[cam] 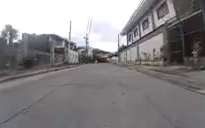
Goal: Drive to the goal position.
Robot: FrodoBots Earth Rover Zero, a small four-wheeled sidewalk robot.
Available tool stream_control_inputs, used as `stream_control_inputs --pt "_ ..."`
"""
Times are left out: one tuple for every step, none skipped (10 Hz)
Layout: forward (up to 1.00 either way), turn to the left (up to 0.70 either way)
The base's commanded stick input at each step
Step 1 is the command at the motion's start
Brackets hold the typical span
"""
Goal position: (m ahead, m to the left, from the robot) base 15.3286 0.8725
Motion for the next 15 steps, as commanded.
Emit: stream_control_inputs --pt "0.63 0.0" --pt "0.63 0.0" --pt "0.63 0.0" --pt "0.63 0.0" --pt "0.63 0.0" --pt "0.63 0.0" --pt "0.63 0.0" --pt "0.63 0.0" --pt "0.63 -0.13" --pt "0.63 -0.2" --pt "0.63 -0.23" --pt "0.63 -0.24" --pt "0.63 -0.25" --pt "0.63 -0.26" --pt "0.63 -0.27"
